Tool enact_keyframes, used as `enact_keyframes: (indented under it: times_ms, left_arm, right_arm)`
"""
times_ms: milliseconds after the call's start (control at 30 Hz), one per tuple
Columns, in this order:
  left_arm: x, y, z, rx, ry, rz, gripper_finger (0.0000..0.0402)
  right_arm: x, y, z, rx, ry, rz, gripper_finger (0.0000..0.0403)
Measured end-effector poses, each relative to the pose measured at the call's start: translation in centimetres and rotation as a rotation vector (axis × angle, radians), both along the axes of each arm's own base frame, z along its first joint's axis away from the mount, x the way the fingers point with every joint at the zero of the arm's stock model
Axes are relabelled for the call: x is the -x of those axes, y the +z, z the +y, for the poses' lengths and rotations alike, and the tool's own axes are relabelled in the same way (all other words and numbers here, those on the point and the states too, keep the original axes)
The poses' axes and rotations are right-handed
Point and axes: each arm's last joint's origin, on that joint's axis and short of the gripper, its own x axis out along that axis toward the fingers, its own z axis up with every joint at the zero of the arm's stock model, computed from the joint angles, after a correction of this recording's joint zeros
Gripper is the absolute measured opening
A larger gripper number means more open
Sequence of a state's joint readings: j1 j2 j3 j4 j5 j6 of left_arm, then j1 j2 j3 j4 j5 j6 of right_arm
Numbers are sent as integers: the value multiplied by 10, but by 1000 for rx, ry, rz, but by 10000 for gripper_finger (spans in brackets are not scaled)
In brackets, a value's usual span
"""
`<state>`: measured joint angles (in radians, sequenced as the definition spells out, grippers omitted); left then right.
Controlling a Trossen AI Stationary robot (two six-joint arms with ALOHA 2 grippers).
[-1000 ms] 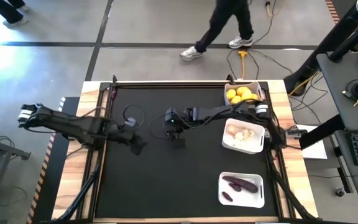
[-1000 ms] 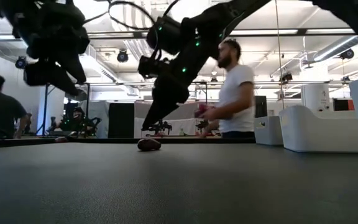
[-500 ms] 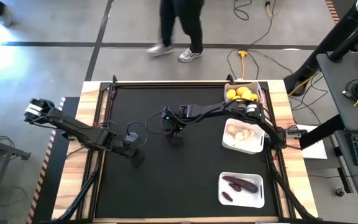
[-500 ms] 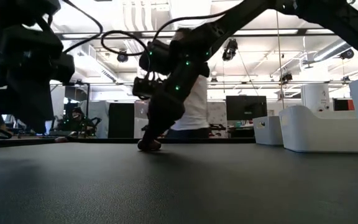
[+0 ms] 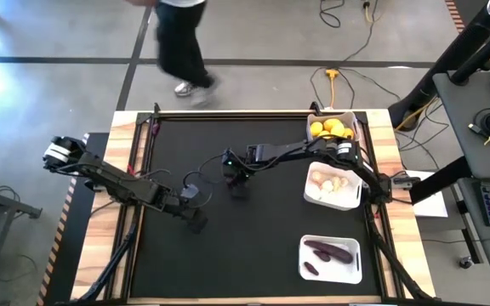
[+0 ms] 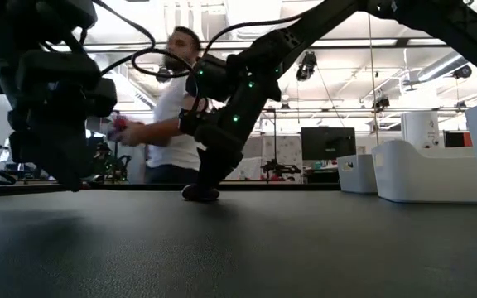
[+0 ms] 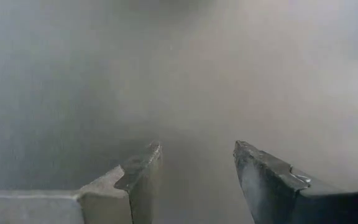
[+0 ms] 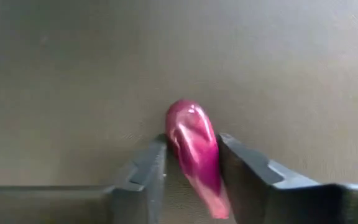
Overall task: Sort produce into baskets
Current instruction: Put the eggplant into the bottom white bin
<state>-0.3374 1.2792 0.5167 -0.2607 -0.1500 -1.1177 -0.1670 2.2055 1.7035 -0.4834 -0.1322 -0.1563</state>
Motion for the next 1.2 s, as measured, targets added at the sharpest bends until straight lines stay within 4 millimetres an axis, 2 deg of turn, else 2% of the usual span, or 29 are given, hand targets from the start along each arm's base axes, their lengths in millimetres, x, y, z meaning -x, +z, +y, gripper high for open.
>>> enact_keyframes:
  times_ms: [133, 200, 333, 500, 567, 700, 867, 967, 1067, 1200]
  left_arm:
    - [-3, 3, 0, -22, -14, -24, 184]
    - [-3, 3, -1, -25, -21, -26, 184]
    - [-2, 2, -4, -26, -39, -28, 184]
    - [1, 2, -10, -43, -96, -23, 184]
    - [2, 1, -12, -55, -120, -18, 184]
    - [2, 0, -12, -90, -171, -17, 184]
    - [1, -3, -12, -163, -230, -13, 184]
    - [-1, -6, -12, -176, -241, 0, 184]
    - [-3, -8, -13, -199, -273, 6, 184]
    - [-7, -7, -15, -201, -326, -29, 185]
  right_arm:
    - [1, 6, 7, -77, -141, 22, 92]
    - [0, 16, 13, -140, -204, 40, 75]
    - [6, 60, 38, -256, -199, 82, 53]
    - [41, 112, 98, -293, -193, 270, 54]
    - [59, 129, 126, -308, -220, 338, 58]
    - [96, 151, 185, -269, -333, 334, 62]
    - [144, 146, 261, -190, -516, 288, 63]
    - [170, 136, 296, -203, -573, 317, 63]
    - [190, 120, 317, -181, -670, 344, 63]
    - [209, 98, 325, -123, -751, 387, 63]
